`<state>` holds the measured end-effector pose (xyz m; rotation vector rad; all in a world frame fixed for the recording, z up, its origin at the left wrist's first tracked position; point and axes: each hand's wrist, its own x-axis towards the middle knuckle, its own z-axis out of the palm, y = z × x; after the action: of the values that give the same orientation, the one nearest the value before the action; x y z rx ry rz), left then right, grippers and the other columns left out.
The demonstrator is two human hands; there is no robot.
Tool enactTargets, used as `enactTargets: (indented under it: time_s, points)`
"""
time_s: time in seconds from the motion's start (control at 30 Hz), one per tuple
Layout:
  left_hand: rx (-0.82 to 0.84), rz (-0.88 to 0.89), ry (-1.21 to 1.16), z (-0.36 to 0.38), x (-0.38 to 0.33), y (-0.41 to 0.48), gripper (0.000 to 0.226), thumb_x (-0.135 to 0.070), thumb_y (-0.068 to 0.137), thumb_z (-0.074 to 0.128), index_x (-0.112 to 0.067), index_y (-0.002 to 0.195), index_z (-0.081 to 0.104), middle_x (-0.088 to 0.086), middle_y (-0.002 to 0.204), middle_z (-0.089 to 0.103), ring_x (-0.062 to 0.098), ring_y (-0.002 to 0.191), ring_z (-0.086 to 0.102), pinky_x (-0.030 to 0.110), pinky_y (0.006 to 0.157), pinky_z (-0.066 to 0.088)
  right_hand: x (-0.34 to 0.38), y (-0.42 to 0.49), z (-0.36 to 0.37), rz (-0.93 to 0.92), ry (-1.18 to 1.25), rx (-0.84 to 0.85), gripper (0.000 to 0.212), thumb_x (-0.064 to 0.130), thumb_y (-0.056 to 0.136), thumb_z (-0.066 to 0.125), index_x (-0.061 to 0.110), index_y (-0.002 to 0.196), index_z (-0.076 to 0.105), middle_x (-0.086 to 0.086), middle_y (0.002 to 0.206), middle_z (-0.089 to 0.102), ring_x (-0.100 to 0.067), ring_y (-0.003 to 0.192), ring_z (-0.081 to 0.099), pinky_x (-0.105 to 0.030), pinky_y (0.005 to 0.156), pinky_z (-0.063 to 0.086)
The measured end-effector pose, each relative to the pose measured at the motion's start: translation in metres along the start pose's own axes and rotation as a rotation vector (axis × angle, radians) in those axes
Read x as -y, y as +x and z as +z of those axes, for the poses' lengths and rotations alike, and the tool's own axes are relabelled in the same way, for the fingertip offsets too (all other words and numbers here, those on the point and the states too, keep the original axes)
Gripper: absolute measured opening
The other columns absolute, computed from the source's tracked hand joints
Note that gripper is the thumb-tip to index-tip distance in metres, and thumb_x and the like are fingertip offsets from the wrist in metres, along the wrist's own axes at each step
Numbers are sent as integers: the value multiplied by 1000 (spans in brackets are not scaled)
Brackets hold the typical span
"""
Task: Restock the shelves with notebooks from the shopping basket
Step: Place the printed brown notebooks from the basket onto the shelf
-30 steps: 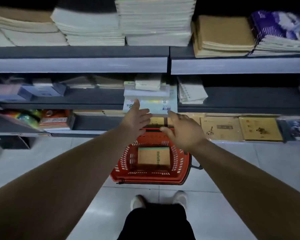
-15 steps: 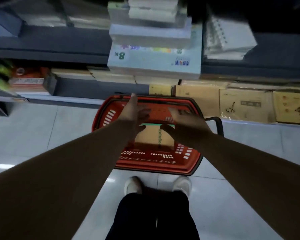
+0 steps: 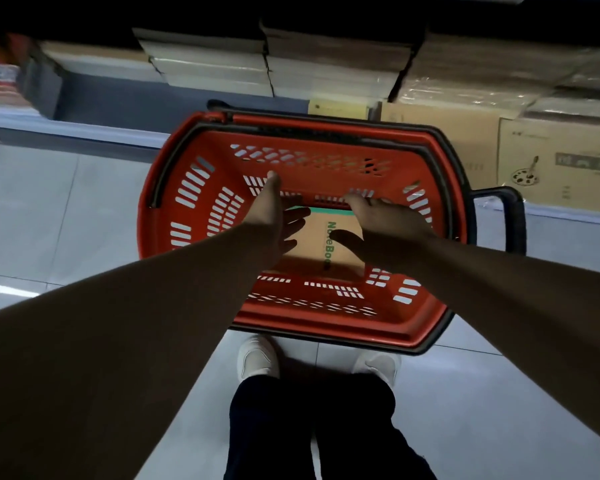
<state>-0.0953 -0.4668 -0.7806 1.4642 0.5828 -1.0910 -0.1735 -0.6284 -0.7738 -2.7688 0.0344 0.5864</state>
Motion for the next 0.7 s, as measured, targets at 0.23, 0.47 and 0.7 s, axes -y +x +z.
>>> enactTargets:
  time_s: [0.23,0.47,0.7]
  points:
    - [-2,-19,145,-13,30,72,75,-73,92,20,-18,132,52,7,139,54,24,133,43,49,109,25,-36,37,57,60,108,68,62,55,94,46,21,144,28,-4,136,55,-22,118,57,-27,76,42]
    - [-99,-19,179,-30,54,150,62,-71,93,26,-22,120,55,4,141,49,21,134,39,46,101,28,-71,77,113,113,-26,149,72,62,92,44,19,147,27,-7,147,43,-25,130,45,-40,99,42]
    - [-314,168,188,-43,77,209,53,-49,98,46,-21,143,43,5,147,44,25,136,39,41,114,28,-87,128,165,116,-69,240,78,53,89,58,15,149,25,-9,151,36,-27,135,38,-42,107,38]
